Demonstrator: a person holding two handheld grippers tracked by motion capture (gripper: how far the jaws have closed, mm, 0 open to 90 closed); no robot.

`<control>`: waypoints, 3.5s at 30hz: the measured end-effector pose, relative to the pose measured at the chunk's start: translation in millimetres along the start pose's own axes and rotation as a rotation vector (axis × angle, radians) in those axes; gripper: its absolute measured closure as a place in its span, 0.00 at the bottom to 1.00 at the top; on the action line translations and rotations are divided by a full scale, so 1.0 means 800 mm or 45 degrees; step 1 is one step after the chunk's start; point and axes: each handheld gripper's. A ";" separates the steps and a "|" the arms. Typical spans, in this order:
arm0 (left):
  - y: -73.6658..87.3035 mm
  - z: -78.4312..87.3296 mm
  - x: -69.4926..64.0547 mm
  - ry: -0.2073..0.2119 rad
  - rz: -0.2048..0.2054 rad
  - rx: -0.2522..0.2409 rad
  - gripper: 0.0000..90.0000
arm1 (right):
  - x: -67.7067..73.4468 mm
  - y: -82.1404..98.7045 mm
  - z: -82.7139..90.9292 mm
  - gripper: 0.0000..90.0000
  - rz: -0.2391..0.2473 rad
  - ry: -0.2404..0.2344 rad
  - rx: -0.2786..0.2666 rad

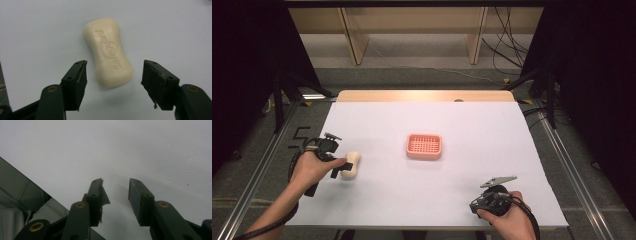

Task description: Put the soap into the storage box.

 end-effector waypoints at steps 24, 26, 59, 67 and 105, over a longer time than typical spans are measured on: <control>-0.043 -0.052 0.008 -0.037 0.067 0.218 0.43 | -0.002 0.002 -0.006 0.68 0.013 -0.014 -0.017; -0.043 -0.054 0.005 -0.037 0.104 0.229 0.43 | -0.002 0.003 -0.007 0.68 0.010 -0.008 -0.016; -0.050 -0.074 0.008 -0.098 0.008 0.377 0.54 | 0.002 0.005 -0.011 0.66 -0.022 -0.006 0.048; -0.050 -0.073 0.008 -0.092 -0.017 0.400 0.54 | -0.003 0.004 -0.014 0.65 0.044 -0.013 0.010; -0.008 -0.035 0.019 0.043 -0.219 0.012 0.55 | 0.000 0.004 -0.012 0.64 0.016 0.001 0.015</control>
Point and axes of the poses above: each handheld gripper's, and its own axes: z roughly backward along the jaws, y roughly out of its underside, x roughly to its left, and after that the axes turned 7 degrees about y, right-handed
